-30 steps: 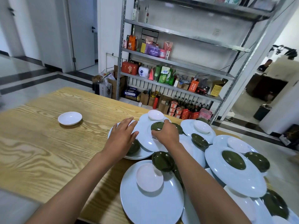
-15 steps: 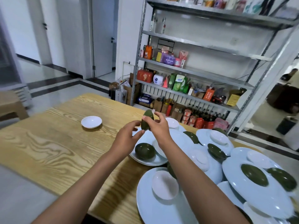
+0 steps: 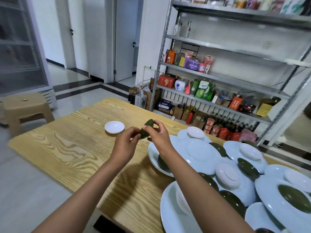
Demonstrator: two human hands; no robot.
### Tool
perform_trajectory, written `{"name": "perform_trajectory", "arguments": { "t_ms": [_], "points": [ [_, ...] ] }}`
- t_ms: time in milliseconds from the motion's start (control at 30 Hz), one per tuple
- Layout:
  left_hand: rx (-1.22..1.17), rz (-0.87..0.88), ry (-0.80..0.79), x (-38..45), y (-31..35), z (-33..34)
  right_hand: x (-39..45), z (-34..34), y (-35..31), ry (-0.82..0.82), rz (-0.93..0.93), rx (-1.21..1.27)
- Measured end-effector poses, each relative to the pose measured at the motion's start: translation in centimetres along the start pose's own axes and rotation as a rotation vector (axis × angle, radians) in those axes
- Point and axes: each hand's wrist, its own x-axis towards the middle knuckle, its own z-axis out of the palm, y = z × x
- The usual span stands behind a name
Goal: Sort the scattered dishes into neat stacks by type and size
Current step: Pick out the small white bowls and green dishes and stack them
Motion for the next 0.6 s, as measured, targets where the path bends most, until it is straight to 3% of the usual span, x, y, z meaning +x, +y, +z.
{"name": "perform_trajectory", "arguments": {
  "t_ms": [333, 600],
  "points": [
    [0.314, 0.094, 0.144, 1.0, -5.4, -1.5, 0.8, -0.9, 2.8, -0.002, -0.097, -0.501],
    [0.621, 0.097, -0.029, 1.3, -10.1, 1.1, 0.5, -2.1, 4.3, -0.007, -0.176, -0.635]
  ]
}}
